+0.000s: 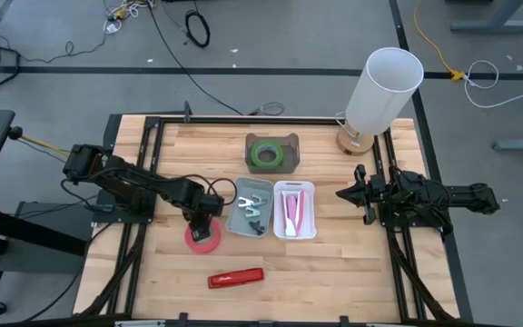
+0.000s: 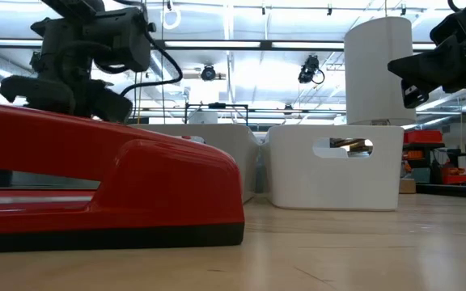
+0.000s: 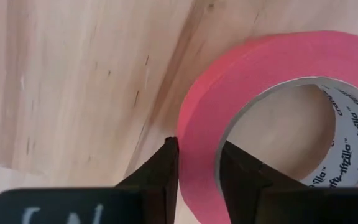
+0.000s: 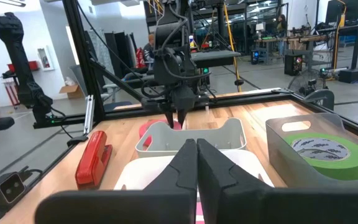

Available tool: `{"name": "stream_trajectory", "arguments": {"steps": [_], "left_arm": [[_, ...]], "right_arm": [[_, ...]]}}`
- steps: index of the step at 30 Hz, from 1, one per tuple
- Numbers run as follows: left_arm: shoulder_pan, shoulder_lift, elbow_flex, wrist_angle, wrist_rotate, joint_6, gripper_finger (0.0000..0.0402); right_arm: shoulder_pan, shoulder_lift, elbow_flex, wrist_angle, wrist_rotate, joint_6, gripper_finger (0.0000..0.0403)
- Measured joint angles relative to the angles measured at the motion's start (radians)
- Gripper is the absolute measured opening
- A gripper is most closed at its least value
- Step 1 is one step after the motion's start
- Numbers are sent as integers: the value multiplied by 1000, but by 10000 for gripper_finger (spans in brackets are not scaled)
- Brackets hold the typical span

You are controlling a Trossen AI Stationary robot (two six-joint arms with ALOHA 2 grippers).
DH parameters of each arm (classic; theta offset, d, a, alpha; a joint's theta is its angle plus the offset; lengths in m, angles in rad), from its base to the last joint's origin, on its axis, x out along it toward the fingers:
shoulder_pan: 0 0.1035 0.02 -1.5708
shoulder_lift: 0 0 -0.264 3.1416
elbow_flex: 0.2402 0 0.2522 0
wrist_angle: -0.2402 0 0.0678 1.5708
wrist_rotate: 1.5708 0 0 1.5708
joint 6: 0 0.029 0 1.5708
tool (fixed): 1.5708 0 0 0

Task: Pick and place Stapler, Stapler remover, tape
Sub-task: Put the pink tape in the black bin

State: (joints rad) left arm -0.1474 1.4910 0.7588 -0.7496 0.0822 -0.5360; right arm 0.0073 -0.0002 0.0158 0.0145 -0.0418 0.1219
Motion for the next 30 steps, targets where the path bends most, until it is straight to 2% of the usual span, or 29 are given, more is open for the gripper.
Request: {"name": "stream_trajectory", "arguments": {"steps": [7,12,19,30], "left_arm": [[25,0,87,-108,0,7,93],[61,0,187,-221,-3,66,98],[131,-1,362,-388,-82,178,95],[304,-1,523,-378,-188,359,94]], "right_arm": [[0,0,0,0,0,0,4],[0,0,0,0,0,0,4],[0,0,0,0,0,0,4],[0,0,0,0,0,0,4]]}}
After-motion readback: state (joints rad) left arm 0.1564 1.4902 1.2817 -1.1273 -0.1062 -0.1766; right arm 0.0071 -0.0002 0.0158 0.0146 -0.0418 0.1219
